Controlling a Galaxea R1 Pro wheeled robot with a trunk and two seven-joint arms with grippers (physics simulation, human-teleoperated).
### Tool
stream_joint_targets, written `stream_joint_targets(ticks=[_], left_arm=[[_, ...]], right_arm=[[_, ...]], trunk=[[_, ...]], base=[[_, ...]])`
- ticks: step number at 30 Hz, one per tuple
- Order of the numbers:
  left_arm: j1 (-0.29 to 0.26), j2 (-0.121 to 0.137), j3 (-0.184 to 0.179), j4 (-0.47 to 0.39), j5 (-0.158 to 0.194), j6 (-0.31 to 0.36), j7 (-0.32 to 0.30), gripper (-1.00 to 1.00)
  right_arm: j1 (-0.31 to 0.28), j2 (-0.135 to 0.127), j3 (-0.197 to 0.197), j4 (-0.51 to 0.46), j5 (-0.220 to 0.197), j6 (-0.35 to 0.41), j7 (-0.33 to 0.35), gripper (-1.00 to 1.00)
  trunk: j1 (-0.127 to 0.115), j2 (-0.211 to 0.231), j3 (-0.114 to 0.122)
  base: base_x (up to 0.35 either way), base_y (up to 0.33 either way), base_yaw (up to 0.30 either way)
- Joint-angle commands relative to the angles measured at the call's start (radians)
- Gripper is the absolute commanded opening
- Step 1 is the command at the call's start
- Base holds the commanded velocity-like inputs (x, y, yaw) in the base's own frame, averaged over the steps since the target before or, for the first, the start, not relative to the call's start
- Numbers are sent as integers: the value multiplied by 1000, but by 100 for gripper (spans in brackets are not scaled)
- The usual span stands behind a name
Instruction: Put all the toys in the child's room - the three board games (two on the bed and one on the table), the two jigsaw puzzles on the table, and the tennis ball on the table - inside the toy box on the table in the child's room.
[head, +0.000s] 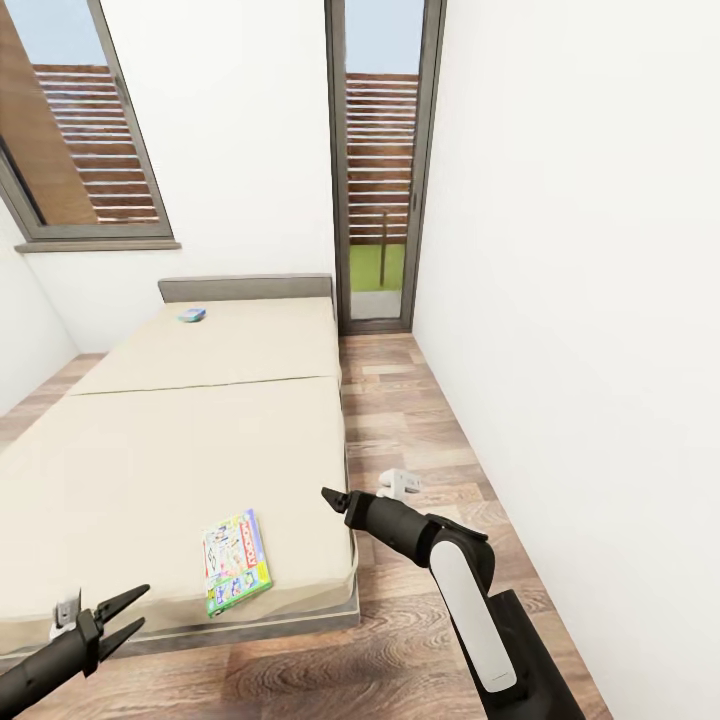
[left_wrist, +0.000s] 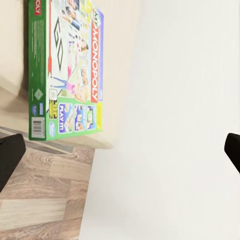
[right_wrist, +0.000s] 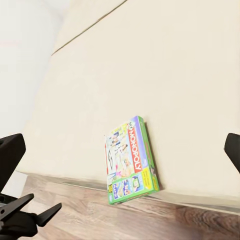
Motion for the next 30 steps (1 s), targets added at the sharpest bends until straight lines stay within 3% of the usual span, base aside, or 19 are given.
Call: stream_joint_targets(ticks=[1, 18, 25, 30], left_arm=[[-1, -1, 3, 0, 0, 10, -3, 100], [-1, -4, 8, 1, 1, 11, -4, 100], [-1, -4, 8, 1, 2, 10, -3, 100], [-1, -6, 7, 1, 2, 9, -2, 100]], right_arm=[[-1, 0, 0, -1, -10, 3, -10, 100], [-1, 0, 8, -11, -13, 6, 0, 100], [-1, 0, 9, -13, -12, 4, 93, 100], [-1, 0, 6, -13, -13, 4, 114, 100]], trunk=[[0, 0, -1], [65, -119, -54], [92, -168, -76], [111, -203, -92]], base=[[0, 0, 0], [0, 0, 0], [0, 0, 0], [0, 0, 0]])
